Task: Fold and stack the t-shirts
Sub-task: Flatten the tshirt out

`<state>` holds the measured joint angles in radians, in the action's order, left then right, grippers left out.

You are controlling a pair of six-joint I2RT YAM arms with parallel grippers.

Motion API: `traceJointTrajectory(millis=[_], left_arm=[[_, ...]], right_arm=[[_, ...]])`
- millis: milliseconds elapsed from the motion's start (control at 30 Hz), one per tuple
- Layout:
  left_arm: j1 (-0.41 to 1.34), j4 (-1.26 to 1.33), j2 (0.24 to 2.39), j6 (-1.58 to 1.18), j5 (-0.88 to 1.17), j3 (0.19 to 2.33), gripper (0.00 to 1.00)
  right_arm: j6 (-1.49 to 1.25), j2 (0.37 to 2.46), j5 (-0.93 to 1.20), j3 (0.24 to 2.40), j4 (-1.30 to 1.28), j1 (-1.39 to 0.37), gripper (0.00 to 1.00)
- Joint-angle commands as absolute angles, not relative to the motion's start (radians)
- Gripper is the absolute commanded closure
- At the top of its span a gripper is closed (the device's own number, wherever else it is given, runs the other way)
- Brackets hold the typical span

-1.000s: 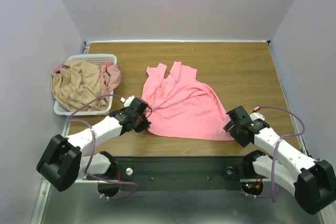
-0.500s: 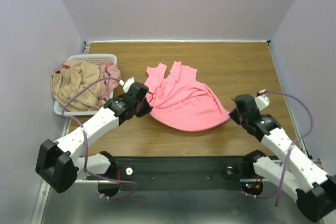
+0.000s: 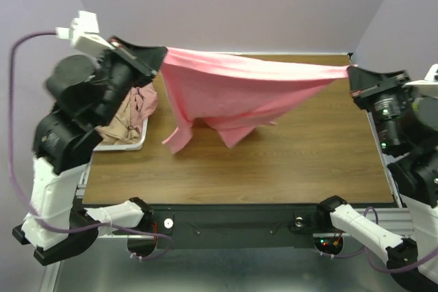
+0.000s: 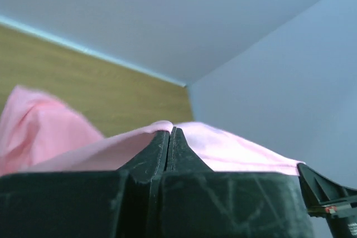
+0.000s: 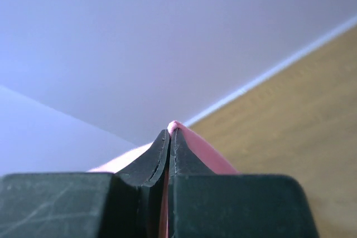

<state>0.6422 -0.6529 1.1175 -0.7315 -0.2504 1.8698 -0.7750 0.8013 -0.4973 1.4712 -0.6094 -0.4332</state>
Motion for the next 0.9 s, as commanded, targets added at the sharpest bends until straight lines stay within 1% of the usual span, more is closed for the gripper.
traceJointTrajectory(millis=[0, 133, 233, 400, 533, 567, 600, 633, 667, 733, 767, 800, 867], left_arm=[[0.646, -0.693, 1.124, -0.64, -0.203, 2.055, 1.0], [0.646, -0.706, 1.129, -0.632, -0.202, 2.147, 1.0], [0.644, -0.692, 1.124, -0.62, -0.207, 2.177, 1.0], [0.646, -0.664, 1.158, -0.598, -0.253, 2.175, 1.0], [0.643, -0.655, 1.285, -0.577, -0.334, 2.193, 1.0], [0.623, -0.655, 1.316, -0.554, -0.344, 2.229, 1.0], [0.598, -0.655, 1.383, -0.548, -0.341, 2.252, 1.0], [0.568, -0.66, 1.42, -0.549, -0.31, 2.279, 1.0], [0.486, -0.658, 1.457, -0.545, -0.275, 2.339, 1.0], [0.416, -0.64, 1.569, -0.535, -0.226, 2.4, 1.0], [0.376, -0.618, 1.603, -0.525, -0.178, 2.426, 1.0], [0.303, -0.601, 1.635, -0.522, -0.141, 2.472, 1.0], [0.229, -0.575, 1.729, -0.534, -0.018, 2.535, 1.0]], right_arm=[[-0.672, 0.834, -0.436, 1.65, -0.563, -0.433, 1.0], [-0.647, 0.882, -0.353, 1.788, -0.563, -0.433, 1.0], [-0.635, 0.897, -0.339, 1.836, -0.563, -0.434, 0.99], [-0.594, 0.969, -0.439, 1.873, -0.561, -0.433, 1.0], [-0.554, 1.087, -0.511, 1.888, -0.543, -0.433, 1.0], [-0.531, 1.116, -0.541, 1.897, -0.535, -0.433, 1.0], [-0.52, 1.191, -0.561, 1.908, -0.526, -0.433, 1.0], [-0.509, 1.228, -0.59, 1.945, -0.505, -0.433, 1.0], [-0.487, 1.277, -0.612, 1.969, -0.493, -0.433, 1.0], [-0.456, 1.354, -0.647, 2.029, -0.438, -0.434, 1.0], [-0.443, 1.44, -0.678, 2.104, -0.422, -0.425, 1.0], [-0.419, 1.477, -0.678, 2.144, -0.402, -0.419, 0.99], [-0.4, 1.596, -0.637, 2.244, -0.37, -0.385, 0.99]])
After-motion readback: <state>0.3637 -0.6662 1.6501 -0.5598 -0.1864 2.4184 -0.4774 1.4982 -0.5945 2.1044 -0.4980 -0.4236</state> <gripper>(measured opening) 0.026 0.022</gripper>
